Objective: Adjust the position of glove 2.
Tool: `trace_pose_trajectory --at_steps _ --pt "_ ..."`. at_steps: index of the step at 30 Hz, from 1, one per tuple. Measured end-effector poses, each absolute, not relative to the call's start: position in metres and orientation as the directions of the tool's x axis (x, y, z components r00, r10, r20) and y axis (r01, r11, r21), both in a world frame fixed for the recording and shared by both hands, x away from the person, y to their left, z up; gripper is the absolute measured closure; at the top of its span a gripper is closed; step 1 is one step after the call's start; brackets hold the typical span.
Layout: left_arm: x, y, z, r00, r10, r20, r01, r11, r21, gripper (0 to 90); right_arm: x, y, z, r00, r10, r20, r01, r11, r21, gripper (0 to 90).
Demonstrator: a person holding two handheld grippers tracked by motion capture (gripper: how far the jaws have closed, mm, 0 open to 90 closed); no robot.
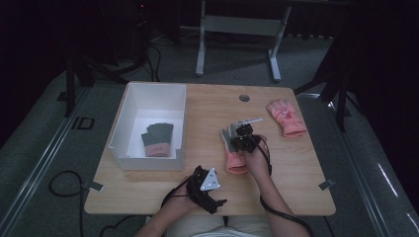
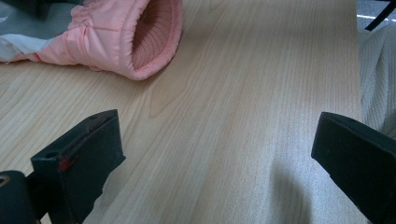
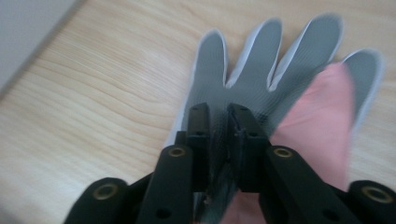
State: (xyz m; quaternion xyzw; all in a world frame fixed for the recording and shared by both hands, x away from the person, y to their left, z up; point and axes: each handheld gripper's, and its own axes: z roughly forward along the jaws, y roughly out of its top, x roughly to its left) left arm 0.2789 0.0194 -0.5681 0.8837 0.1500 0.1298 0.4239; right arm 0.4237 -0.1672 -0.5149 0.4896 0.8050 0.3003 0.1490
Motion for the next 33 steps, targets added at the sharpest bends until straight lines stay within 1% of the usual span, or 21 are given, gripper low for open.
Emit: trace_pose_trajectory --at_steps 4,7,10,13,15,16,17,20,22,26,33 --pt "0.279 0.02 -0.568 0.919 0.382 0.101 0.156 -0.586 0.796 1.7 0.417 -0.193 -0.49 -0.512 0.857 0.065 0.641 0.331 0.692 73.6" --pt "0.278 0.02 -0.568 0.918 0.384 0.1 0.157 -0.584 0.796 1.7 0.416 -0.218 -0.474 -0.528 0.848 0.043 0.594 0.333 0.733 71.2" --pt "0.279 0.02 -0.568 0.919 0.383 0.099 0.157 -0.583 0.798 1.7 0.418 -0.254 -0.463 -0.515 0.857 0.001 0.554 0.332 0.764 70.3" --pt "0.279 0.021 -0.568 0.918 0.384 0.097 0.158 -0.581 0.798 1.7 0.424 -0.287 -0.459 -0.479 0.878 -0.023 0.551 0.321 0.77 69.6" --pt "0.279 0.021 -0.569 0.917 0.387 0.097 0.159 -0.577 0.801 1.7 0.426 -0.295 -0.458 -0.469 0.883 -0.03 0.55 0.319 0.772 69.7" --pt "0.279 0.022 -0.569 0.915 0.393 0.091 0.164 -0.569 0.806 1.7 0.428 -0.304 -0.458 -0.455 0.89 -0.036 0.553 0.314 0.772 69.7" --pt "0.28 0.022 -0.569 0.915 0.394 0.089 0.167 -0.569 0.805 1.7 0.436 -0.323 -0.457 -0.427 0.903 -0.035 0.561 0.295 0.774 69.5" --pt "0.28 0.022 -0.569 0.913 0.399 0.085 0.17 -0.562 0.81 1.7 0.448 -0.339 -0.459 -0.397 0.917 -0.04 0.568 0.28 0.774 68.1" --pt "0.28 0.023 -0.569 0.911 0.403 0.085 0.171 -0.559 0.811 1.7 0.453 -0.344 -0.46 -0.395 0.918 -0.042 0.568 0.28 0.774 67.9" --pt "0.28 0.023 -0.569 0.911 0.406 0.077 0.177 -0.552 0.815 1.7 0.48 -0.361 -0.472 -0.35 0.936 -0.036 0.597 0.253 0.762 63.9" --pt "0.281 0.024 -0.57 0.91 0.408 0.073 0.183 -0.553 0.813 1.7 0.512 -0.376 -0.493 -0.287 0.957 -0.028 0.646 0.215 0.733 61.0"
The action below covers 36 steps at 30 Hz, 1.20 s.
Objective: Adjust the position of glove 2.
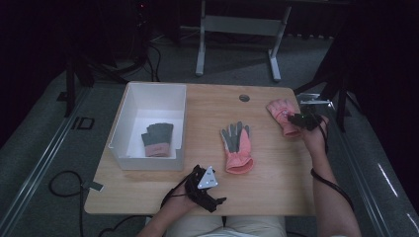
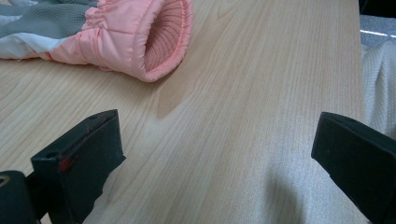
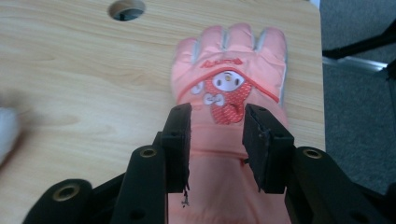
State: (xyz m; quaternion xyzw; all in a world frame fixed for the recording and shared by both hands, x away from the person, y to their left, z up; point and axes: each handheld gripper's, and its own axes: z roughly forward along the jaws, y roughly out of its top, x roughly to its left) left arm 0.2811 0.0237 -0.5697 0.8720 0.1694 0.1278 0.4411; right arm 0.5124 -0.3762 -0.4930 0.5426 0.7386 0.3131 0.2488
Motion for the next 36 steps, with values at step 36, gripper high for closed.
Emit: trace_pose_trajectory --at_steps 36 --pt "0.281 0.023 -0.57 0.911 0.406 0.075 0.182 -0.558 0.81 1.7 0.48 -0.382 -0.479 -0.177 0.982 0.06 0.695 0.082 0.714 89.8"
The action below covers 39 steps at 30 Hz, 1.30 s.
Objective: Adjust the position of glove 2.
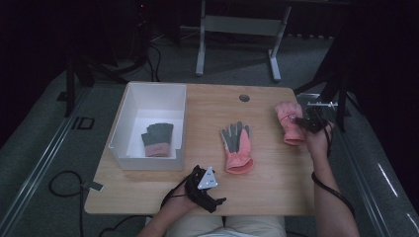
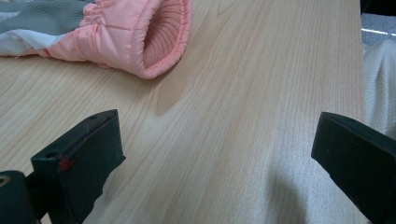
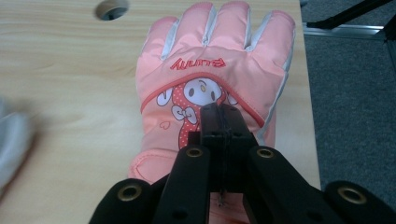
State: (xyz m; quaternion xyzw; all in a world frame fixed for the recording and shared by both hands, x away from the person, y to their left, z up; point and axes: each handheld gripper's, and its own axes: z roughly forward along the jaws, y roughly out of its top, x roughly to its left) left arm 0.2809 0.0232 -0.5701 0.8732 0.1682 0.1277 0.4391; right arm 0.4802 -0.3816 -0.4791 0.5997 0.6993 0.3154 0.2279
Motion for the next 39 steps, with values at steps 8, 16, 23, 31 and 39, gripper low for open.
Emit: trace_pose_trajectory --at_steps 8,16,23,31,39 --pt "0.28 0.023 -0.57 0.911 0.405 0.075 0.18 -0.556 0.812 1.7 0.412 -0.364 -0.465 -0.187 0.977 0.101 0.664 0.05 0.746 89.9" --pt "0.28 0.023 -0.57 0.916 0.393 0.081 0.17 -0.565 0.808 1.7 0.376 -0.339 -0.461 -0.166 0.98 0.106 0.65 0.027 0.76 89.9" --pt "0.28 0.024 -0.57 0.917 0.39 0.08 0.166 -0.556 0.814 1.7 0.372 -0.332 -0.485 -0.137 0.982 0.13 0.671 -0.005 0.742 89.9" --pt "0.28 0.024 -0.571 0.917 0.391 0.078 0.168 -0.557 0.813 1.7 0.388 -0.326 -0.511 -0.14 0.984 0.107 0.706 0.023 0.707 89.9" --pt "0.281 0.026 -0.571 0.915 0.398 0.064 0.179 -0.543 0.82 1.8 0.391 -0.331 -0.524 -0.161 0.984 0.082 0.714 0.059 0.697 89.8"
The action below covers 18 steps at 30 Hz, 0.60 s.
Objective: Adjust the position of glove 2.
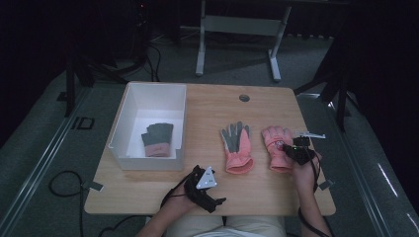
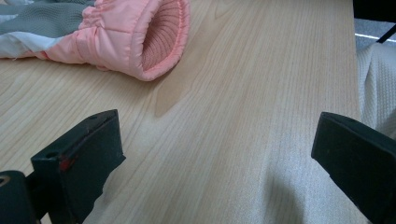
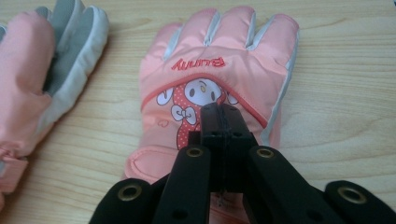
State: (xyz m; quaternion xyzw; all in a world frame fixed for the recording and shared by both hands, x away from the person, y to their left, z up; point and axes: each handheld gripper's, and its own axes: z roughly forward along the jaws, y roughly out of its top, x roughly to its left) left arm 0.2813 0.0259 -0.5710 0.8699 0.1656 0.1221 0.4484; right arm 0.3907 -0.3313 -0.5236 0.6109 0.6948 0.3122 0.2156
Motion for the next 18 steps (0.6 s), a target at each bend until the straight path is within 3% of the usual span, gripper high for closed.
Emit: trace_pose_trajectory --at_steps 5,11,15,18 --pt "0.28 0.026 -0.57 0.914 0.399 0.071 0.173 -0.542 0.823 2.2 0.389 -0.332 -0.527 -0.181 0.981 0.071 0.708 0.08 0.701 88.0" --pt "0.28 0.026 -0.571 0.91 0.41 0.062 0.185 -0.535 0.825 2.4 0.388 -0.34 -0.511 -0.299 0.954 0.02 0.66 0.192 0.726 70.1" --pt "0.281 0.026 -0.57 0.909 0.413 0.061 0.187 -0.534 0.825 2.5 0.392 -0.34 -0.506 -0.366 0.929 -0.053 0.629 0.289 0.722 64.4" --pt "0.28 0.025 -0.571 0.91 0.409 0.066 0.183 -0.54 0.822 2.5 0.395 -0.339 -0.505 -0.364 0.93 -0.049 0.631 0.285 0.722 62.3"
